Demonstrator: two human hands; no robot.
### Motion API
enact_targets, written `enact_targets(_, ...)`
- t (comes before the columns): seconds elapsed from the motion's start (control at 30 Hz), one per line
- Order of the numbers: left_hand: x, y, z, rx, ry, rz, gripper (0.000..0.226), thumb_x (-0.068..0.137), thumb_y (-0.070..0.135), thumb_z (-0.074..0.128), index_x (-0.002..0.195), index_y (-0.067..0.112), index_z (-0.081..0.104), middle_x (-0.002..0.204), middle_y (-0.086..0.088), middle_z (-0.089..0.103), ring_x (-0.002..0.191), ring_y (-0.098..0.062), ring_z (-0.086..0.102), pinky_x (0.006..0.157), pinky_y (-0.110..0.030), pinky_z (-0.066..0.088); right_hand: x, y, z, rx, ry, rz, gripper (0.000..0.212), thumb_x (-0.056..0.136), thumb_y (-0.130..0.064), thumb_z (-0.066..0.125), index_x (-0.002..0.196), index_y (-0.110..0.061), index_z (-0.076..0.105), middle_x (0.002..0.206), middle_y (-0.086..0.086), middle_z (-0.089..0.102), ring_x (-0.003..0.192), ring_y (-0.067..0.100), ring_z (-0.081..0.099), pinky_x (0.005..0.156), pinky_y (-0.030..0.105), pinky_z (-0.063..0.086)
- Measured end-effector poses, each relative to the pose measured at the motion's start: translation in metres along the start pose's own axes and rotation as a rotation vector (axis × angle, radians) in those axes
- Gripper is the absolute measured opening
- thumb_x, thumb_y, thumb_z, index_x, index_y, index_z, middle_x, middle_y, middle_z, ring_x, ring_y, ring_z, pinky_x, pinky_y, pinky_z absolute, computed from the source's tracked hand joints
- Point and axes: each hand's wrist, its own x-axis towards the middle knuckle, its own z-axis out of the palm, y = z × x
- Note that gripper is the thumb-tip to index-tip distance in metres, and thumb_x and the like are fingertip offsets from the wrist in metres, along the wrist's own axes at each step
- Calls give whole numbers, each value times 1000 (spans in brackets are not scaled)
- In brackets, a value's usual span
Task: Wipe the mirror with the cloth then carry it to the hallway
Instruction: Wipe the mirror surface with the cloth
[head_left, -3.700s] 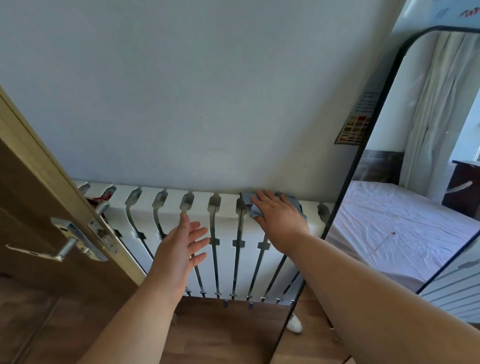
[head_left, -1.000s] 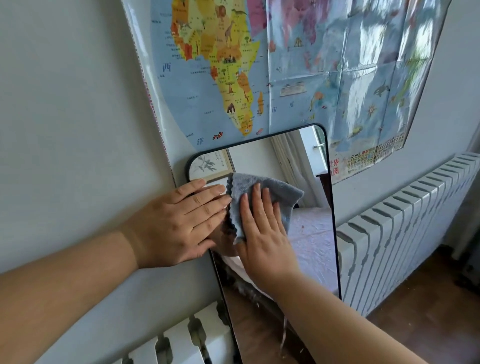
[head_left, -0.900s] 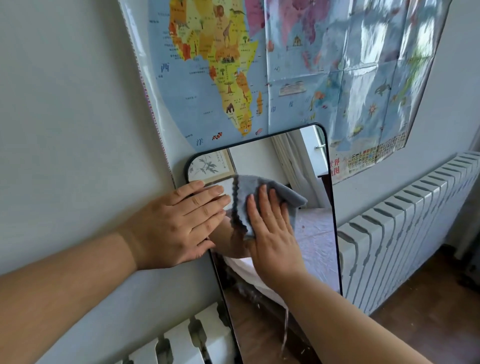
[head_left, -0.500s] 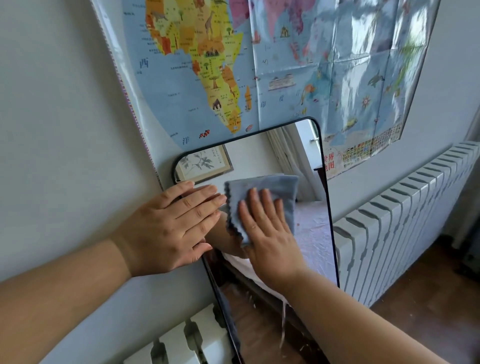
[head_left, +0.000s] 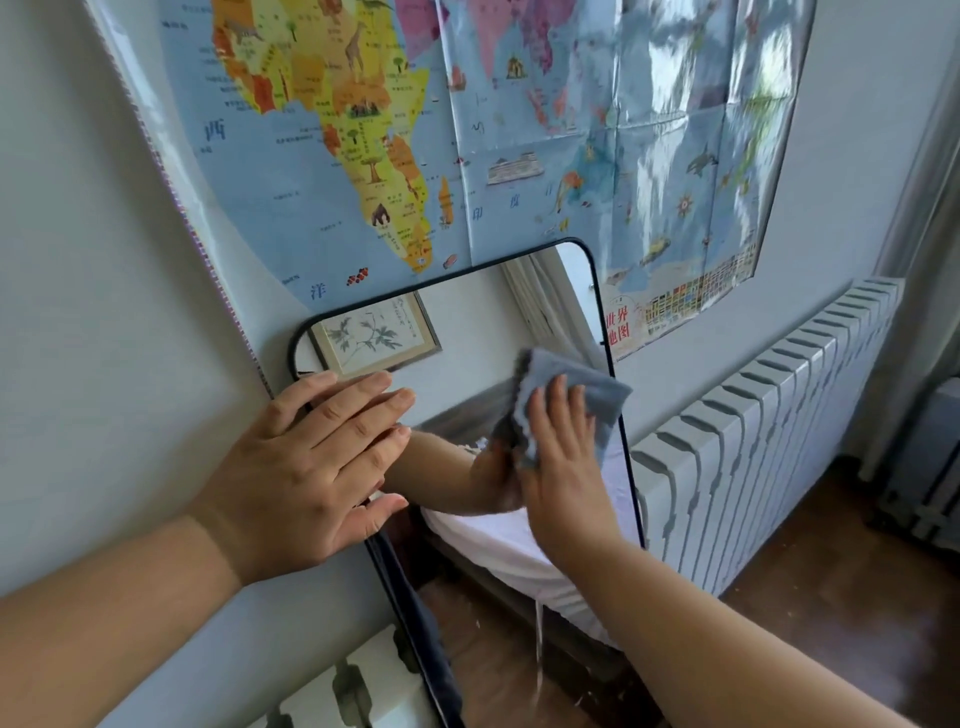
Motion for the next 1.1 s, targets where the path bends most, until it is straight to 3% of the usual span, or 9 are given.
enact_targets(0.07, -1, 2, 3, -5, 2, -17, 55, 107, 55, 66, 136, 10, 81, 167, -14, 60, 158, -36, 54, 122, -63, 44, -23, 0, 8, -121, -99, -229, 76, 110, -38, 32, 172, -31, -11, 180, -2, -24, 167, 27, -18, 134, 54, -10)
enact_targets(0.17, -3, 3, 6, -7, 3, -18, 55, 106, 55, 67, 136, 11, 81, 169, -12, 59, 159, -36, 53, 123, -63, 43, -41, 2, 13, -165, -148, -411, 71, 110, -38, 41, 174, -23, 14, 184, 4, -2, 169, 32, -3, 135, 56, 1)
enact_targets(0.33, -6, 2, 10, -9, 17, -5, 56, 106, 54, 67, 141, 11, 78, 172, -13, 55, 161, -36, 50, 123, -65, 43, -12, 14, -5, 3, -75, 7, 70, 116, -24, 38, 172, -33, -2, 179, -8, -22, 165, 14, -24, 136, 49, -6)
enact_targets(0.47, -6, 3, 10, -16, 29, -12, 56, 106, 54, 68, 141, 11, 78, 172, -13, 55, 161, -36, 51, 123, -66, 43, -2, 39, -14, 179, 6, 347, 66, 117, -19, 35, 172, -32, 2, 178, -12, -17, 164, 11, -23, 136, 48, 0)
enact_targets(0.63, -8, 6, 12, -27, 41, -36, 56, 106, 54, 68, 138, 9, 79, 171, -13, 57, 160, -36, 52, 123, -68, 42, -31, 36, 8, 182, -53, 290, 70, 115, -16, 37, 172, -31, 0, 176, -14, -25, 163, 9, -25, 136, 45, -4)
enact_targets(0.8, -10, 6, 14, -34, 44, -35, 56, 107, 53, 67, 140, 9, 77, 172, -12, 55, 162, -36, 50, 125, -68, 40, -68, 8, 19, -3, -207, -81, 74, 111, -38, 32, 170, -40, -13, 178, -14, -30, 165, 19, -24, 132, 45, -10)
enact_targets(0.93, -12, 6, 16, -42, 43, -34, 54, 107, 50, 67, 142, 10, 76, 174, -12, 53, 164, -35, 47, 127, -68, 38, -75, -3, 19, -80, -233, -318, 70, 114, -39, 39, 174, -30, 3, 183, -4, -12, 168, 25, -13, 135, 47, -8)
enact_targets(1.0, -13, 6, 17, -38, 52, -35, 52, 108, 46, 65, 143, 10, 75, 174, -11, 53, 164, -35, 47, 128, -67, 37, -70, 4, 14, -73, -237, -295, 72, 112, -35, 41, 173, -30, 3, 182, -5, -10, 168, 20, -15, 135, 45, -8)
enact_targets(1.1, -12, 8, 17, -34, 61, -42, 48, 107, 39, 64, 143, 10, 75, 173, -12, 54, 164, -35, 47, 129, -67, 36, -58, 24, 11, 12, -228, -1, 72, 111, -36, 31, 169, -43, -13, 177, -16, -28, 163, 9, -27, 134, 45, -8)
